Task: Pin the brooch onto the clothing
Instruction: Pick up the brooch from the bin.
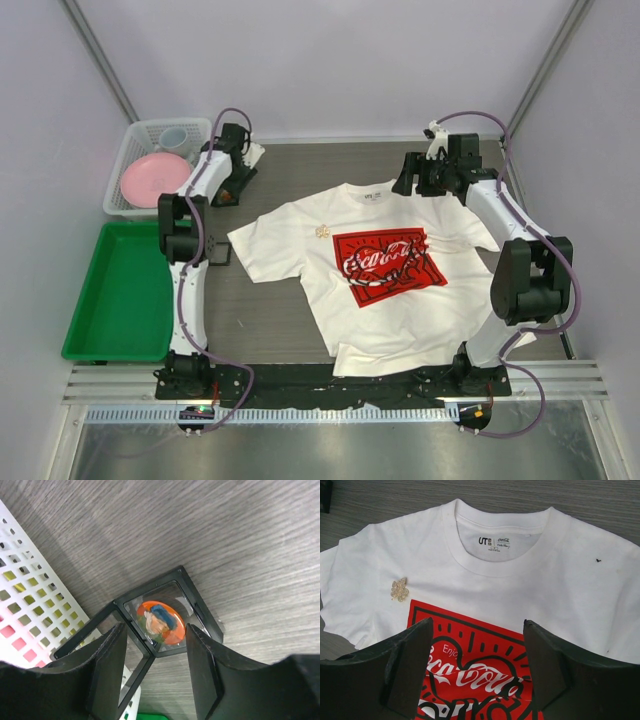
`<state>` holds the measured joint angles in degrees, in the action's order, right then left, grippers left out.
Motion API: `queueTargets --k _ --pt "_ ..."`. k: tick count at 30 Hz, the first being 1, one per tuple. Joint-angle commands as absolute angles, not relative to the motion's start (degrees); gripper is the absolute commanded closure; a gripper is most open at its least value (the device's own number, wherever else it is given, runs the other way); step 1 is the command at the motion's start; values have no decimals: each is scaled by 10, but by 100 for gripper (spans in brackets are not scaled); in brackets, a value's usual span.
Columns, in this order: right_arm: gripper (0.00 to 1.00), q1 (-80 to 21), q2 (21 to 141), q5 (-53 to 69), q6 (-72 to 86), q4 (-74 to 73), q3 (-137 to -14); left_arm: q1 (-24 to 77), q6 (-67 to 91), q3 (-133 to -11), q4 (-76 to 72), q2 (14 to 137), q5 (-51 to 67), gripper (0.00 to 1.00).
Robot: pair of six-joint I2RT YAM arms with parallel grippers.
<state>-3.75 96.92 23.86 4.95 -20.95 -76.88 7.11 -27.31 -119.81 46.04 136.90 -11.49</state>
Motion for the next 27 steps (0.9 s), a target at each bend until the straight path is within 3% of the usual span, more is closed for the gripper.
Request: queueTargets --k 1,17,20,27 --pt "22 -38 969 242 57 -191 -781 74 -279 -1236 451 1383 -127 46" --pt "23 -39 976 243 52 -199 -795 71 -266 -1249 477 1412 -104 46" --pt "24 -39 976 245 52 -203 -795 70 -262 -1250 483 1415 -98 56" --pt "26 -39 975 253 52 -204 -793 70 -262 -1247 480 1406 -99 58"
